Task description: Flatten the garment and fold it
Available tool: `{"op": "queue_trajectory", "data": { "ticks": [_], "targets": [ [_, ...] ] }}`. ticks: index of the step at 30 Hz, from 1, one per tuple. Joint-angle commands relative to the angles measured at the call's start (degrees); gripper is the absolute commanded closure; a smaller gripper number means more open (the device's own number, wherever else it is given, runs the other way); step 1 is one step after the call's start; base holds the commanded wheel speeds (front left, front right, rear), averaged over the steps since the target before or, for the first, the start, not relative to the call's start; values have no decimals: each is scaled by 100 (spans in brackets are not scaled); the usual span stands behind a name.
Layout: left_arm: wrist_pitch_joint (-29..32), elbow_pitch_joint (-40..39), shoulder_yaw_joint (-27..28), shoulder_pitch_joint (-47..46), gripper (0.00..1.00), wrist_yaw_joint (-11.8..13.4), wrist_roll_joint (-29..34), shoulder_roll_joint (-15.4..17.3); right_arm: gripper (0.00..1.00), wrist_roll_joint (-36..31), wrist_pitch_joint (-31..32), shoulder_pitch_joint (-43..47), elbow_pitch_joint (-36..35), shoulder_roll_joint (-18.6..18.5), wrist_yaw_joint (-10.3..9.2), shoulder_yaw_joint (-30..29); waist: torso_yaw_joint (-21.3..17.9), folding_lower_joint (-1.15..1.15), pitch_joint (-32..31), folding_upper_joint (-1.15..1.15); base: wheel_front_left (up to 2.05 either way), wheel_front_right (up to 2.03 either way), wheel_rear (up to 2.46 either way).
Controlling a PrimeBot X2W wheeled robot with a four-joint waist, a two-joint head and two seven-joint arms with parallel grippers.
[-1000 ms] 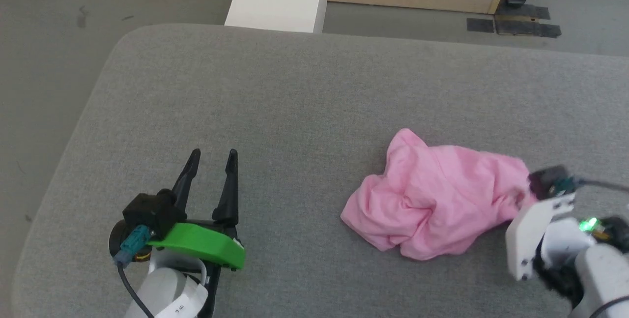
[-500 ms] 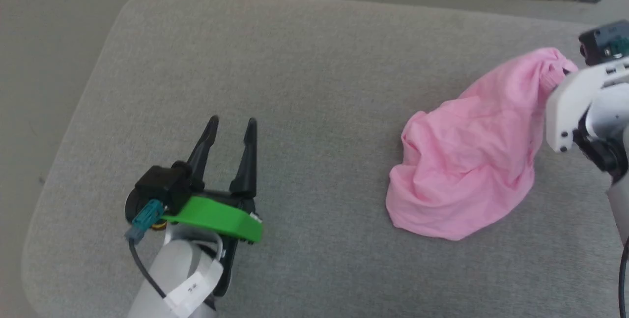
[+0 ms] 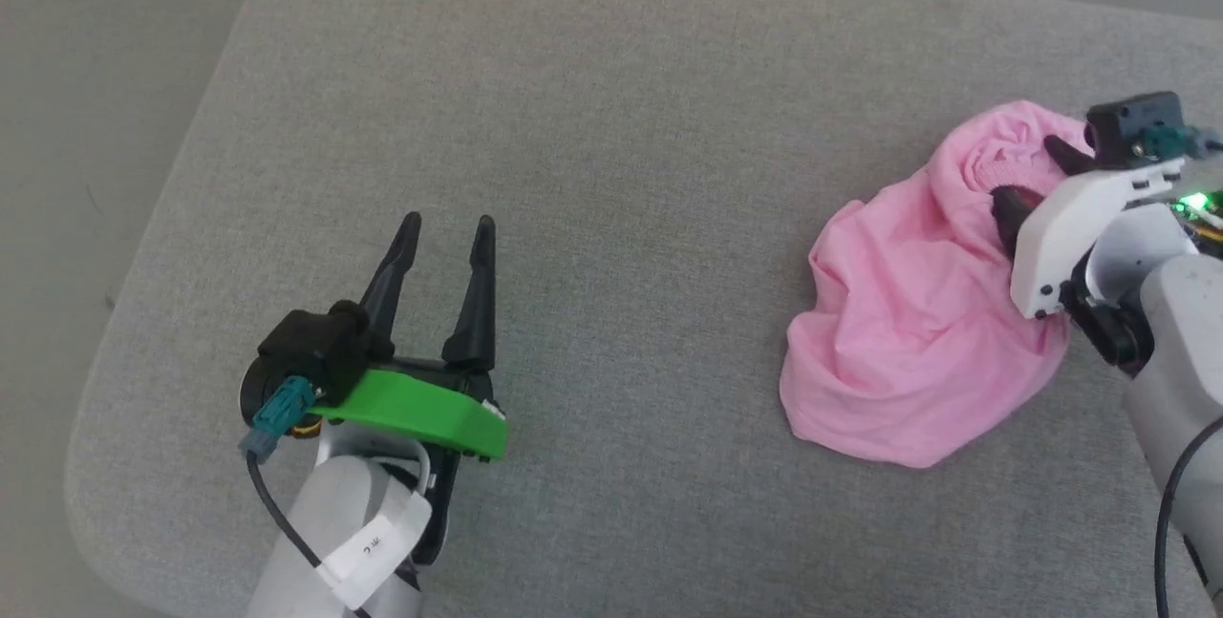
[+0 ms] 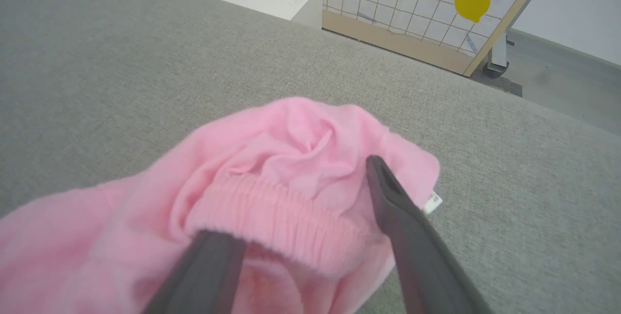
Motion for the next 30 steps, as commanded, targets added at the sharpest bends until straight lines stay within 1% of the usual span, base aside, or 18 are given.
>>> {"op": "queue_trajectory", "data": {
  "ticks": [1,3,6,9,11,14,17,22,25,30],
  "targets": [
    [-27,33,45,79,0,-34,111,-15,0,98,-197,149,23,24,-9,-35,-220,-1,-269,44,0,0,0],
    [-27,51,98,166,0,-34,145,-12,0,234,-465,298,-26,36,-9,-121,-317,-1,-398,44,0,0,0],
    [-27,69,164,306,0,-31,180,-8,0,395,-656,567,-181,-1,-9,-227,-450,-1,-586,44,0,0,0],
    [-27,73,200,416,0,-30,197,-9,0,554,-610,832,-432,-92,-9,-366,-531,-1,-724,44,0,0,0],
    [-27,73,218,474,0,-29,199,-12,0,648,-436,1007,-650,-170,-9,-412,-569,-1,-806,44,0,0,0],
    [-27,66,222,549,0,-31,197,-18,0,819,99,1253,-1050,-317,-9,-341,-595,-1,-881,44,0,0,0],
    [-27,54,203,582,0,-32,196,-26,0,1021,843,1408,-1487,-482,-9,-127,-582,-1,-888,44,0,0,0],
    [-27,44,143,538,0,-45,188,-40,0,1321,1808,1425,-2069,-664,-9,170,-484,-1,-751,44,0,0,0],
    [-27,40,115,483,0,-56,176,-49,0,1360,2195,1310,-2179,-709,-9,285,-417,-1,-613,44,0,0,0],
    [-27,44,70,383,0,-73,148,-67,0,1531,2663,1148,-2035,-698,-9,564,-299,-1,-397,44,0,0,0]
  ]
}}
